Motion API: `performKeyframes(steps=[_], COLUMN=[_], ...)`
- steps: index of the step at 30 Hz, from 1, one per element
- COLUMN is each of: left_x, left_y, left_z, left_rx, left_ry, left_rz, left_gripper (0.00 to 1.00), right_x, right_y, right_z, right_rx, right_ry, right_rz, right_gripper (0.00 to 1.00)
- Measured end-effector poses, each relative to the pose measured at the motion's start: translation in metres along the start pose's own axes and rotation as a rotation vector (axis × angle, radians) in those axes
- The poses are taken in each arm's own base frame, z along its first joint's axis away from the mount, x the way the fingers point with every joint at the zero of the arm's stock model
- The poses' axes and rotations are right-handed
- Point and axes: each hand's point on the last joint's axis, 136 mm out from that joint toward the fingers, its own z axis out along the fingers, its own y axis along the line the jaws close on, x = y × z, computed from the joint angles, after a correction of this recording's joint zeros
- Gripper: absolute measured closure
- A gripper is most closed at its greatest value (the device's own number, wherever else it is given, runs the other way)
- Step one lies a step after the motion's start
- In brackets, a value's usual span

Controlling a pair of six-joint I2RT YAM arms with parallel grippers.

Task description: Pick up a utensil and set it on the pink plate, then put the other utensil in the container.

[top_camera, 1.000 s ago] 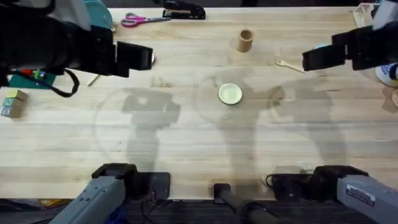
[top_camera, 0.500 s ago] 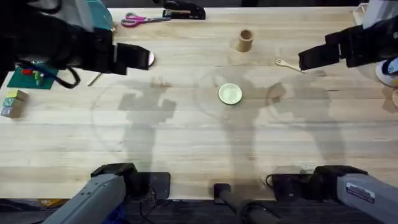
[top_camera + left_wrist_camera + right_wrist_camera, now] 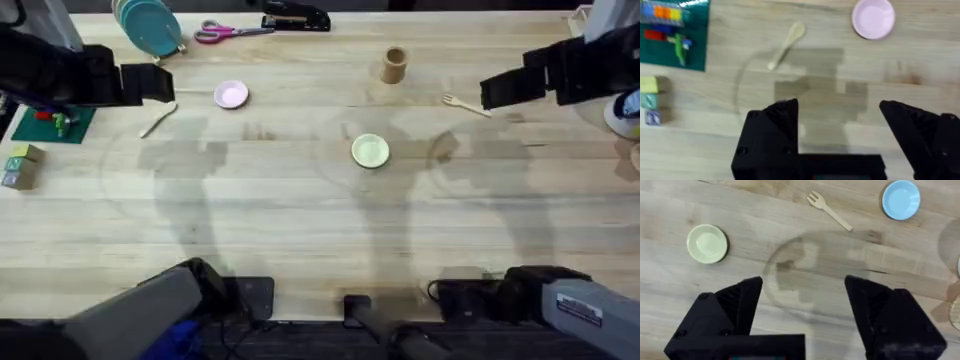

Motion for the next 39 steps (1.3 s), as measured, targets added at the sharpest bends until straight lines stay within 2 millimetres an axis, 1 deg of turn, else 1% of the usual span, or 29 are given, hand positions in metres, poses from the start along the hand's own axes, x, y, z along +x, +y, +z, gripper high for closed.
performKeyframes(steps=[5, 11, 16, 23, 29, 32, 39], left_x=[-0.017, -0.031, -0.038, -0.048, -0.057, -0.056, -0.036], left_y=[0.021, 0.040, 0.053, 0.067, 0.079, 0.085, 0.095], left_z=[0.017, 0.038, 0.065, 0.105, 0.134, 0.148, 0.183], left_rx=[-0.033, -0.053, 0.000, 0.101, 0.135, 0.134, 0.134], left_ry=[-0.045, -0.053, -0.011, 0.093, 0.135, 0.156, 0.236], left_rz=[0.088, 0.179, 0.192, 0.231, 0.289, 0.311, 0.347], left_gripper=[0.010, 0.010, 0.010, 0.010, 0.009, 0.009, 0.005], right_x=[0.000, 0.000, 0.000, 0.000, 0.000, 0.000, 0.000], right_y=[0.000, 0.000, 0.000, 0.000, 0.000, 0.000, 0.000], right_z=[0.000, 0.000, 0.000, 0.000, 0.000, 0.000, 0.000], right_rx=[0.000, 0.000, 0.000, 0.000, 0.000, 0.000, 0.000], right_ry=[0.001, 0.001, 0.001, 0.002, 0.001, 0.002, 0.001], right_rz=[0.000, 0.000, 0.000, 0.000, 0.000, 0.000, 0.000], right_gripper=[0.005, 0.004, 0.004, 0.004, 0.004, 0.004, 0.004])
